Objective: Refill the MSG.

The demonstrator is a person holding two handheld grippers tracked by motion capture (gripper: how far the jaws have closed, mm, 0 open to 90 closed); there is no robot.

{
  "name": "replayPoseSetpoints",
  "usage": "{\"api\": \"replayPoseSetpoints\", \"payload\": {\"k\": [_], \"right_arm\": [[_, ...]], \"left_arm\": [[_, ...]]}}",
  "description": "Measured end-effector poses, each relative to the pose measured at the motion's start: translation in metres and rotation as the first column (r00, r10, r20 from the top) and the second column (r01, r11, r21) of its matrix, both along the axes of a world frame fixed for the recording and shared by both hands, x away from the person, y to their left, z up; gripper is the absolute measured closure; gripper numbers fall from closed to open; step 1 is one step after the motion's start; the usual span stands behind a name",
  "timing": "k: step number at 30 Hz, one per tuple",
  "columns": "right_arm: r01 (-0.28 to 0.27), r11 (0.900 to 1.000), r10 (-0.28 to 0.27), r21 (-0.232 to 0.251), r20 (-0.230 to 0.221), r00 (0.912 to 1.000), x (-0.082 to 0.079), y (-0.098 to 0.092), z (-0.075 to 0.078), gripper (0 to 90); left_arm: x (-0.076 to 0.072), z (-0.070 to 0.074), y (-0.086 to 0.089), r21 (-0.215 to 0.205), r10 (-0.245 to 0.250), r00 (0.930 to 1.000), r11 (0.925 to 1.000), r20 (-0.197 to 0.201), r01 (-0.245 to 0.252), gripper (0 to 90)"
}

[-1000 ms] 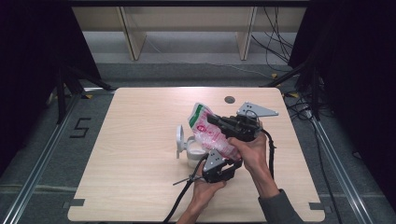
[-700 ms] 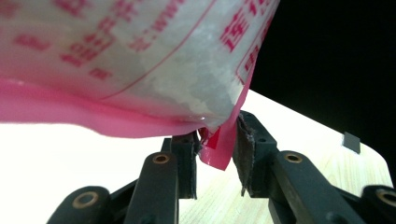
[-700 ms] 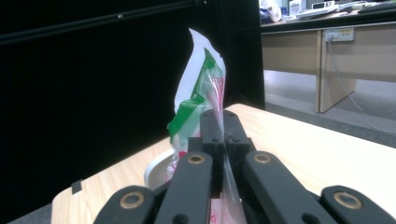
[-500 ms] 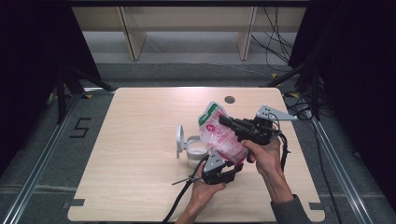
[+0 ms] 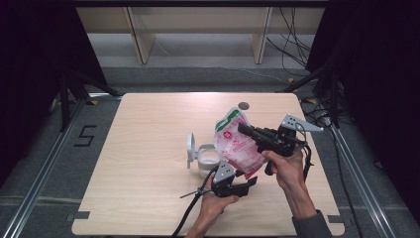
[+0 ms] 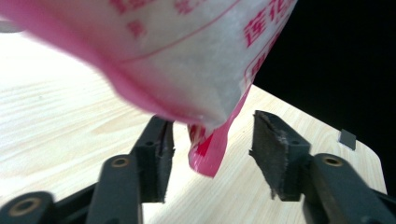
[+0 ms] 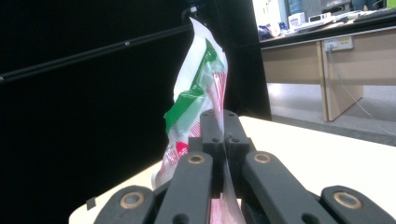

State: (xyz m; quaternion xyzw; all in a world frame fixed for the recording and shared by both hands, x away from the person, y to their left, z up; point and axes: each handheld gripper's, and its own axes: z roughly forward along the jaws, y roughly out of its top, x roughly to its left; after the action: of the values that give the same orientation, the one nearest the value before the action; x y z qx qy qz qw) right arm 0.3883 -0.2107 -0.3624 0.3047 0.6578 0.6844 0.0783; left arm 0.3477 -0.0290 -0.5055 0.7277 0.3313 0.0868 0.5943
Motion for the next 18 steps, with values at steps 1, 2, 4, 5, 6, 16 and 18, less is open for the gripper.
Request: {"api": "replayPoseSetpoints", "payload": {"k": [1, 2, 4, 5, 6, 16, 18], "right_arm": [[0.001, 1.0, -0.001, -0.003, 0.024, 0.9997, 0.0, -0.001, -0.001, 90.0], [-0.004, 1.0, 0.004, -0.007, -0.002, 1.0, -0.001, -0.002, 0.0, 90.0], [0.007, 1.0, -0.007, 0.009, 0.012, 0.9999, -0.001, -0.004, -0.001, 90.0], [0.012, 1.0, -0.012, 0.007, -0.005, 0.9999, -0.002, -0.005, 0.0, 90.0], [0.014, 1.0, -0.014, 0.003, 0.024, 0.9996, -0.001, -0.006, -0.001, 90.0], [0.05, 0.999, -0.05, -0.015, -0.012, 0.9987, -0.001, -0.016, -0.014, 90.0], [0.049, 0.999, -0.05, -0.015, -0.011, 0.9987, -0.001, -0.019, -0.017, 90.0]], "left_arm": [[0.0, 0.0, 0.001, -0.01, 0.009, 1.0, 0.9999, -0.001, -0.009, 44.9], [-0.003, 0.0, 0.001, -0.026, 0.021, 0.9997, 0.9994, -0.01, -0.022, 43.7], [-0.006, 0.001, 0.005, -0.028, 0.025, 0.9997, 0.9993, -0.007, -0.025, 42.4], [-0.009, 0.003, 0.007, -0.007, 0.035, 0.9994, 0.9993, -0.002, -0.035, 42.3], [-0.011, 0.003, 0.008, -0.007, 0.028, 0.9996, 0.9996, 0.004, -0.027, 41.7], [-0.029, 0.011, 0.026, 0.068, -0.023, 0.9984, 0.9975, 0.052, 0.019, 39.6], [-0.032, 0.012, 0.03, 0.073, -0.021, 0.9983, 0.9972, 0.054, 0.017, 39.6]]}}
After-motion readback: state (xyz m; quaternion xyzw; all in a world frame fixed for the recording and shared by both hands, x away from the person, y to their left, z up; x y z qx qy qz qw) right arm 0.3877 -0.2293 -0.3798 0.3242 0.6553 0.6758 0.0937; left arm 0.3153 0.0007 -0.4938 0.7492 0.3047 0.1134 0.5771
